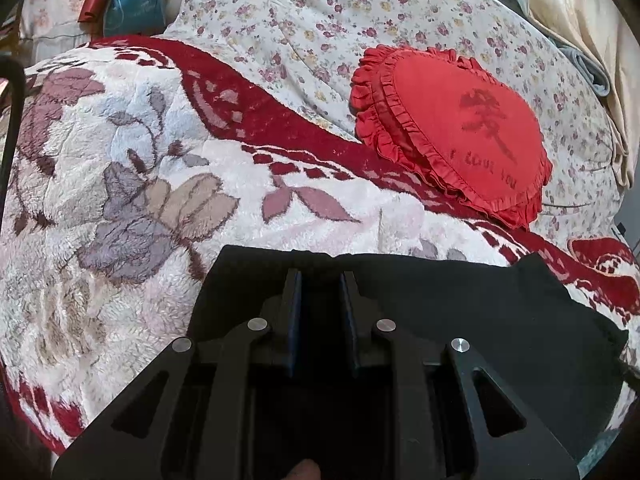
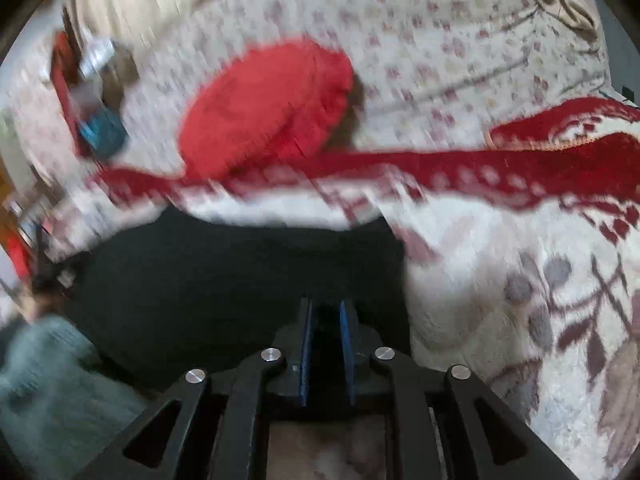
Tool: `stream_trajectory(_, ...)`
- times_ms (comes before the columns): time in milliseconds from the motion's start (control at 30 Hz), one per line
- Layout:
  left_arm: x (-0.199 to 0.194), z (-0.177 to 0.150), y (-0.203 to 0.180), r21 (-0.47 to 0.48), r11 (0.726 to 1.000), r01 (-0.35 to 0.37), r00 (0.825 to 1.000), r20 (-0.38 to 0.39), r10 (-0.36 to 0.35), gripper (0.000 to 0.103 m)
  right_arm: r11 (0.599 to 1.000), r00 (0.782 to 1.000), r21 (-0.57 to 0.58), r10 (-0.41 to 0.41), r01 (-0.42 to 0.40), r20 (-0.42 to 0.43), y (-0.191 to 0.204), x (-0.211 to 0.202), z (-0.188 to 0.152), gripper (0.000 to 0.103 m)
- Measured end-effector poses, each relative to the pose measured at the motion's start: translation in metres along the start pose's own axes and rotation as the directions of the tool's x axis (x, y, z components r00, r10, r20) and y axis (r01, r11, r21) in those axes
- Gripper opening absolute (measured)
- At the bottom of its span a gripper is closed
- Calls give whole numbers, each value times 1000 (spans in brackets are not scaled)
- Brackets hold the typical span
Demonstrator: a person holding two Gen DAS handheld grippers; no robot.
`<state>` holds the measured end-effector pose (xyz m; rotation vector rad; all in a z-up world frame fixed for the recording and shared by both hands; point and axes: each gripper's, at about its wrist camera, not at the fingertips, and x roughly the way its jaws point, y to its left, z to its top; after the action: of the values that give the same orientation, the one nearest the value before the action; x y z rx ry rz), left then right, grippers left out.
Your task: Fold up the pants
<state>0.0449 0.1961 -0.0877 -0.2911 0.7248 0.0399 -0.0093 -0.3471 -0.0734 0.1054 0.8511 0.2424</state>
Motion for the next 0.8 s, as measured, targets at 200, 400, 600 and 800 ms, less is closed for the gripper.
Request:
stream_trajectory(200,1,0,1,-6,1000,6,1000,-1,-6,20,1000,1000,22,-4,4,3,2,0,1,20)
stream_trajectory(400,0,1,1,-6,1000,13,1000,-5,-13,20,999,999,8,43,-43,-1,12,2,1,49)
stream_trajectory(600,-8,11,-10,41,999,-35,998,-44,37,21,970,990,200,140,-138,4,-9,-18,13,49)
stream_trajectory(800,-46,24,-42,73,996,-58,997,-45,61,45,781,969,574,203,-247,140,-65,-57,-17,49)
